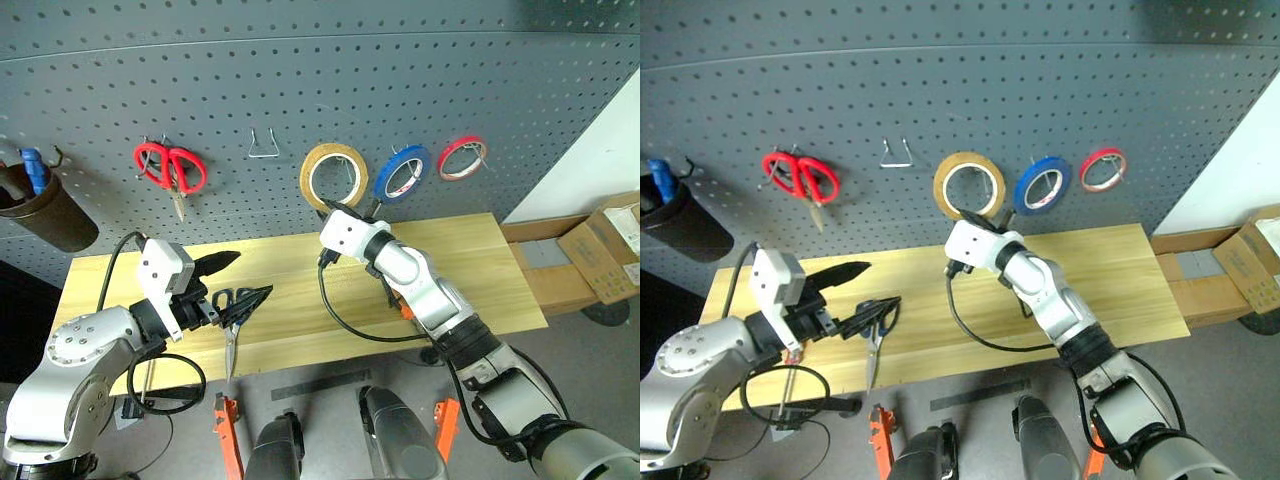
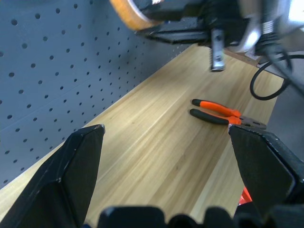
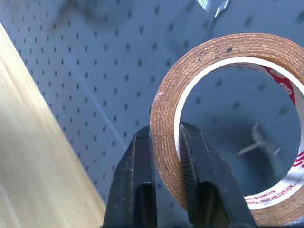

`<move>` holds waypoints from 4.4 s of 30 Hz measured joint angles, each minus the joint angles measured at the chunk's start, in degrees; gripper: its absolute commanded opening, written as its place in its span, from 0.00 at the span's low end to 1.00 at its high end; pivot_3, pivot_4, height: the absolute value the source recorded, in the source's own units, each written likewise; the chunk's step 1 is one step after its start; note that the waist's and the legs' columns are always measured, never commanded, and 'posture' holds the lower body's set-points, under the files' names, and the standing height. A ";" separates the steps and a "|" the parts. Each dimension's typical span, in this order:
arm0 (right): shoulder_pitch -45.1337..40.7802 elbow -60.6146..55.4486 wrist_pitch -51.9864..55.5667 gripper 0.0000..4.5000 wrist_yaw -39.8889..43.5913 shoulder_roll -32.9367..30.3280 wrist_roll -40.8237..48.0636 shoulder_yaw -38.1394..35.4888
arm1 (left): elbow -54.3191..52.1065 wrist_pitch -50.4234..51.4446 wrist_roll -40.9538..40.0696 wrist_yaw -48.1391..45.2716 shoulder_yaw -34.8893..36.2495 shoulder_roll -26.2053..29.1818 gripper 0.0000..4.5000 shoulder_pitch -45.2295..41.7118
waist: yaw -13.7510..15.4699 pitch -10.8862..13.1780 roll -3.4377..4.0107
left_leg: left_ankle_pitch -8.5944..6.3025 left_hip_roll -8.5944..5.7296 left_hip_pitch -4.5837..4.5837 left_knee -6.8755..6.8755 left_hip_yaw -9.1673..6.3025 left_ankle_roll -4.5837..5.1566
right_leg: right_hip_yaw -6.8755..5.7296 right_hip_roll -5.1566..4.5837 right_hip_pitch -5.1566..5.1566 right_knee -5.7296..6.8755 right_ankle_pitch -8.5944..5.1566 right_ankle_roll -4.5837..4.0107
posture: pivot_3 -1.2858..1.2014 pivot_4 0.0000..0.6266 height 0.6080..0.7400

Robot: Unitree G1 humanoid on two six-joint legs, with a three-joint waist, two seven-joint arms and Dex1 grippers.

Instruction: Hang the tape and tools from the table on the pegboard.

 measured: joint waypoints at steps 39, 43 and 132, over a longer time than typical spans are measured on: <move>16.80 -5.63 47.46 1.00 2.13 3.02 17.74 -17.11 | 16.05 -16.33 14.05 -13.67 -10.95 5.88 1.00 -5.01 | -3.51 -0.36 -0.01 | 0.17 -0.06 0.19 0.97 0.29 0.19 | 0.09 0.28 0.26 0.78 0.34 0.12 | 0.41 0.32 1.00; 16.79 -3.83 47.90 1.00 1.51 2.55 18.36 -17.86 | 16.63 -16.66 14.03 -13.49 -10.88 5.85 1.00 -5.01 | -3.51 -0.36 -0.01 | 0.17 -0.06 0.19 0.97 0.25 0.19 | 0.11 0.27 0.25 0.81 0.34 0.12 | 0.40 0.31 1.00; 3.51 -30.68 35.93 0.53 4.64 16.50 24.88 -5.65 | 10.33 -9.49 -5.87 6.09 15.06 -8.52 1.00 8.96 | -4.37 -2.69 -0.06 | 0.19 0.21 0.45 1.05 0.06 0.21 | 0.07 0.35 0.40 0.83 0.49 0.01 | 0.43 0.33 1.00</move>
